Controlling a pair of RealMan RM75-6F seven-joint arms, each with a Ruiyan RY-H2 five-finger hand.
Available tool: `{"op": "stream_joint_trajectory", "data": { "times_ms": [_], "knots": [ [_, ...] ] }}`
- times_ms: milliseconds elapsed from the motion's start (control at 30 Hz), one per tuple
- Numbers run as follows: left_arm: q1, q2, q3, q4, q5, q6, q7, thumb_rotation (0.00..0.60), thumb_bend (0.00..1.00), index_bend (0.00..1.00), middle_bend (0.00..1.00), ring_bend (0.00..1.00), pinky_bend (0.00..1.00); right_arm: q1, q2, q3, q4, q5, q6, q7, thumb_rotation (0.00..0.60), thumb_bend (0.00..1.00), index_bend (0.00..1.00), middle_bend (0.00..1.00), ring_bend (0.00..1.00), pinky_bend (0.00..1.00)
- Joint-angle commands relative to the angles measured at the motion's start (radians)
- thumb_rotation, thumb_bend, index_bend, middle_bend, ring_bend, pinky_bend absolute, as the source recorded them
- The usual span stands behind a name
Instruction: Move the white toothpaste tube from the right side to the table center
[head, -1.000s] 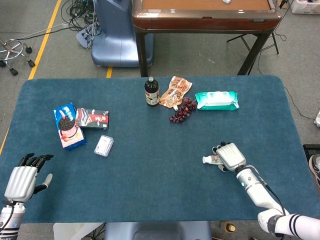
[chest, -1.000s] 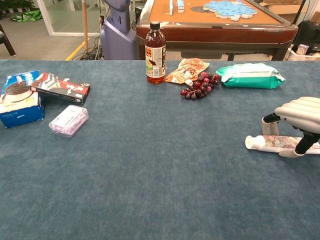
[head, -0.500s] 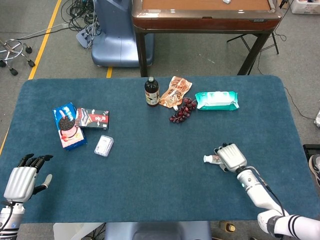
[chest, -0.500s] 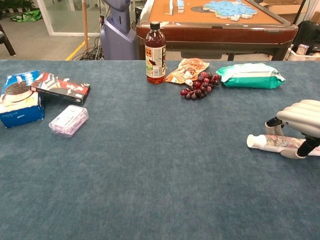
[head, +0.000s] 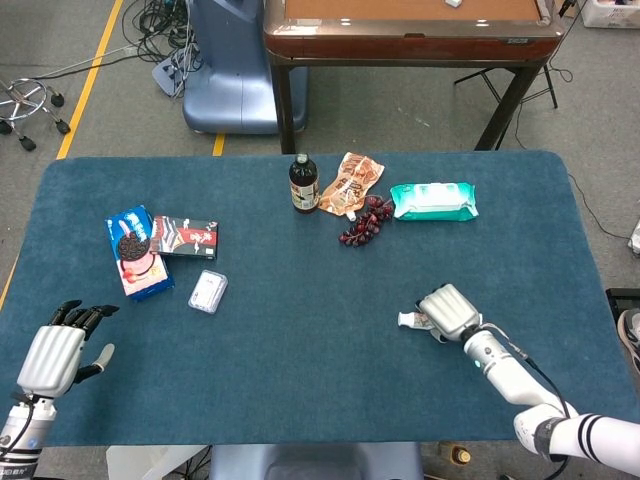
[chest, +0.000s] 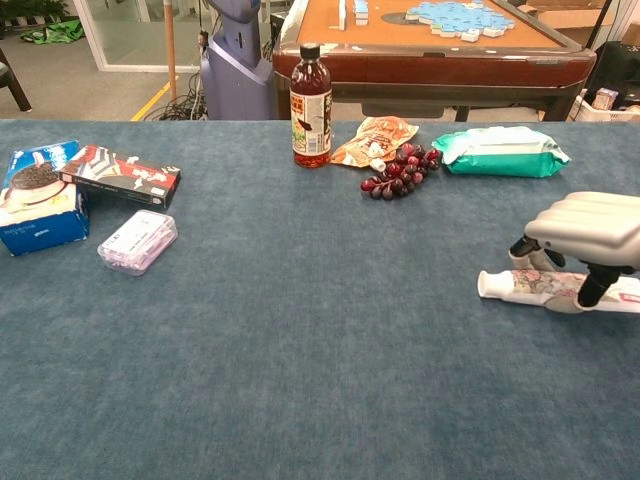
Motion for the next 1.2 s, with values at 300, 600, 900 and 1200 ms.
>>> {"op": "stream_joint_trajectory", "data": {
  "times_ms": [300, 600, 900, 1200],
  "knots": [
    [-0.215, 0.088, -0.022, -0.022, 0.077, -0.267, -0.113, 0.600, 0.32, 0.24, 0.36, 0.37, 0.13, 0.175, 0.178, 0.062, -0.158, 0.077, -0.221, 0.024, 0.600, 1.00, 0.76, 0.71, 0.59, 0.43],
    [-0.419, 0.067, -0.029, 0.031, 0.150, -0.479, -0.183, 0.600, 0.32, 0.20, 0.43, 0.43, 0.15, 0.343, 0.252, 0.071, -0.207, 0.103, -0.369, -0.006, 0.600, 1.00, 0.78, 0.72, 0.60, 0.43],
    [-0.576, 0.019, -0.029, 0.042, 0.166, -0.637, -0.176, 0.600, 0.32, 0.11, 0.46, 0.46, 0.15, 0.488, 0.202, 0.047, -0.178, 0.153, -0.394, -0.074, 0.600, 1.00, 0.78, 0.72, 0.61, 0.43],
    [-0.682, -0.030, -0.043, 0.046, 0.111, -0.753, -0.129, 0.600, 0.32, 0.08, 0.46, 0.46, 0.15, 0.587, 0.141, 0.020, -0.154, 0.202, -0.372, -0.102, 0.600, 1.00, 0.79, 0.72, 0.62, 0.43]
  ]
}}
